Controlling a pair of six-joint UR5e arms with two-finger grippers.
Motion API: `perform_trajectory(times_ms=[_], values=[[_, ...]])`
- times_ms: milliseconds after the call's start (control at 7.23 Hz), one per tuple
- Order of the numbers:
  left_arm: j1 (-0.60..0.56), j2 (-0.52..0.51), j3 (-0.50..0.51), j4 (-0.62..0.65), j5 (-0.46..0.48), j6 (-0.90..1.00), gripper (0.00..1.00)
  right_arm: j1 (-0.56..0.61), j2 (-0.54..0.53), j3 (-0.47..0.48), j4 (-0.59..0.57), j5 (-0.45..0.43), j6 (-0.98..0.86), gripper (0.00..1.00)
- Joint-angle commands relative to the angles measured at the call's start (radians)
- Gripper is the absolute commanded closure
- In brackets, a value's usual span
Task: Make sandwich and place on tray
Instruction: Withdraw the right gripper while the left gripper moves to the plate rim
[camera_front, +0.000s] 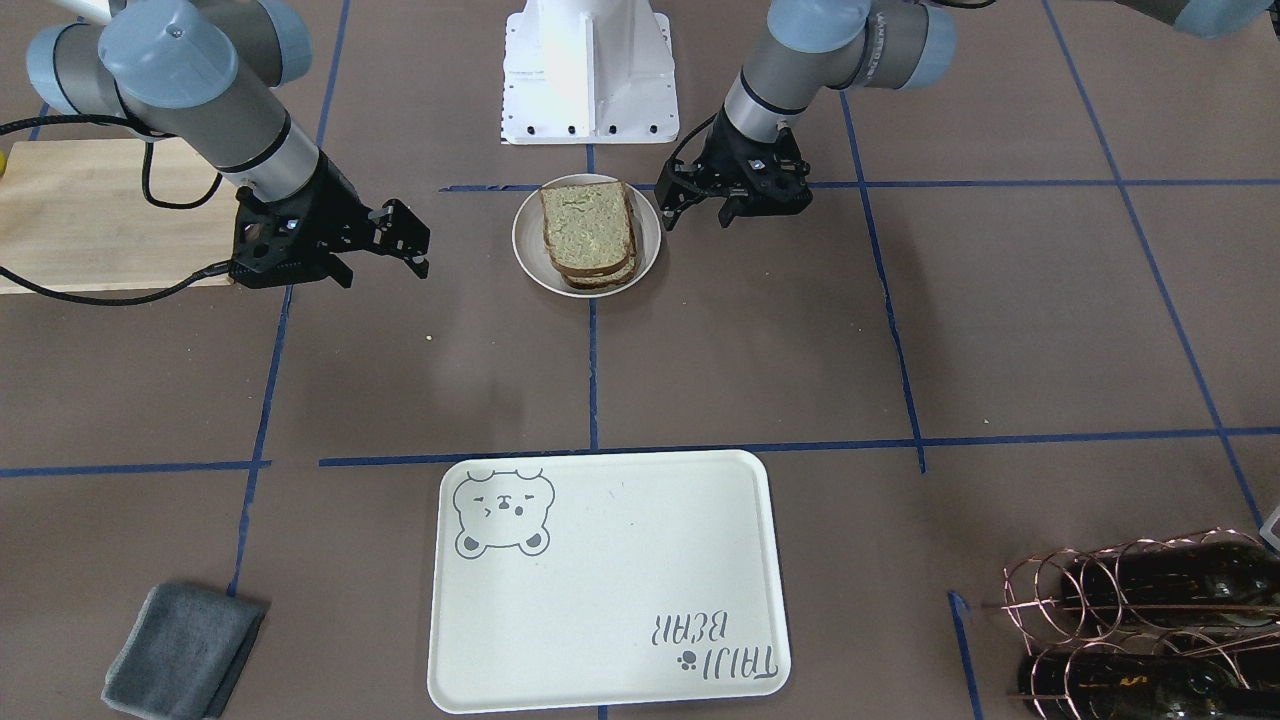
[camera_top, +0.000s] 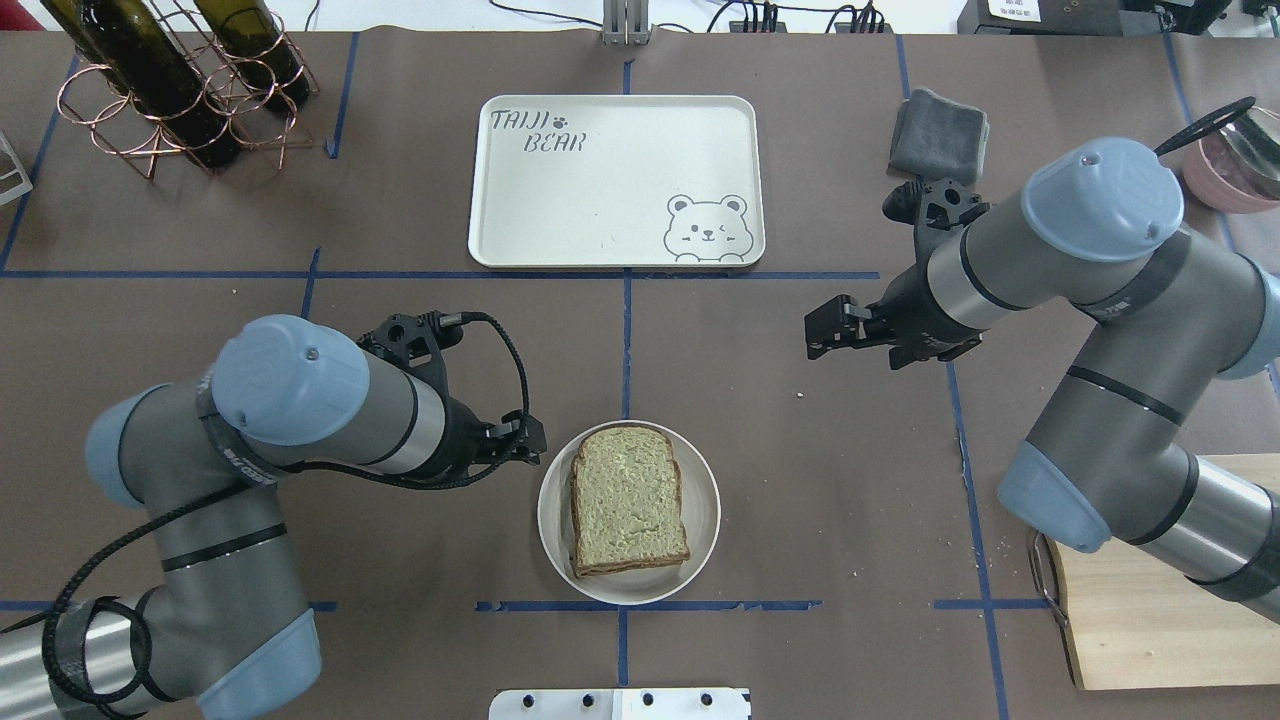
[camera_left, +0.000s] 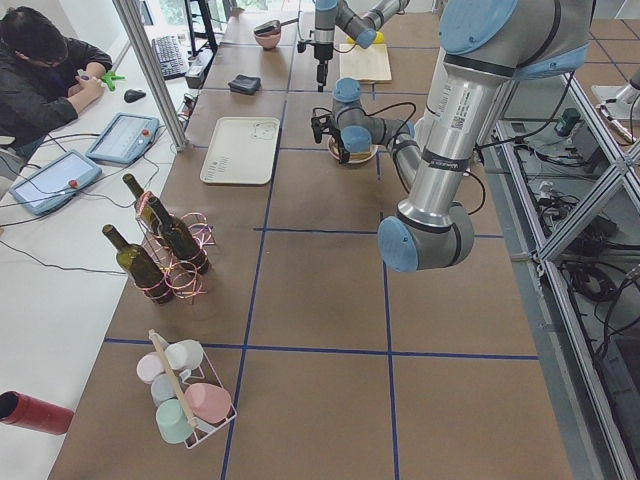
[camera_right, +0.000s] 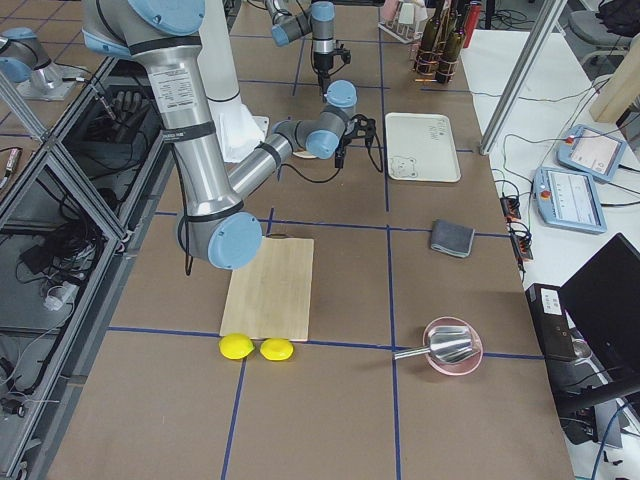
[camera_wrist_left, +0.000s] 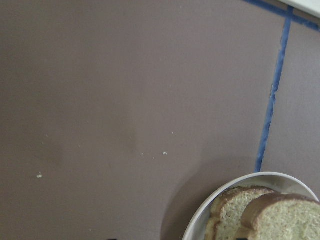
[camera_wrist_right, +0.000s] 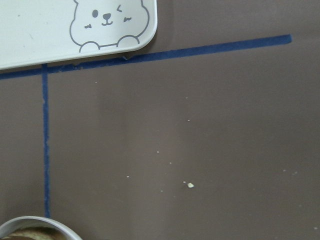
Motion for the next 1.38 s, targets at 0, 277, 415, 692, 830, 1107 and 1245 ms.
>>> perform_trajectory(times_ms=[0, 277, 415, 692, 830, 1107, 1245], values=[[0.041, -0.024, 0.057, -0.006, 0.032, -0.011, 0.40, 0.044, -0.061, 0.036, -0.048, 0.001, -0.144, 0.00], [0.060, -0.032, 0.075, -0.008, 0.030, -0.009, 0.48, 0.044, -0.069, 0.049, -0.049, 0.007, -0.146, 0.00], [0.070, -0.035, 0.086, -0.009, 0.030, -0.008, 0.48, 0.043, -0.080, 0.068, -0.049, 0.010, -0.146, 0.00], [0.100, -0.041, 0.092, -0.009, 0.030, -0.017, 0.48, 0.044, -0.088, 0.075, -0.049, 0.011, -0.144, 0.00], [0.117, -0.058, 0.109, -0.009, 0.030, -0.023, 0.51, 0.044, -0.089, 0.075, -0.049, 0.011, -0.144, 0.00], [0.125, -0.069, 0.125, -0.018, 0.030, -0.023, 0.59, 0.048, -0.091, 0.076, -0.049, 0.011, -0.144, 0.00], [0.125, -0.069, 0.140, -0.037, 0.030, -0.023, 0.64, 0.048, -0.102, 0.082, -0.049, 0.011, -0.144, 0.00]])
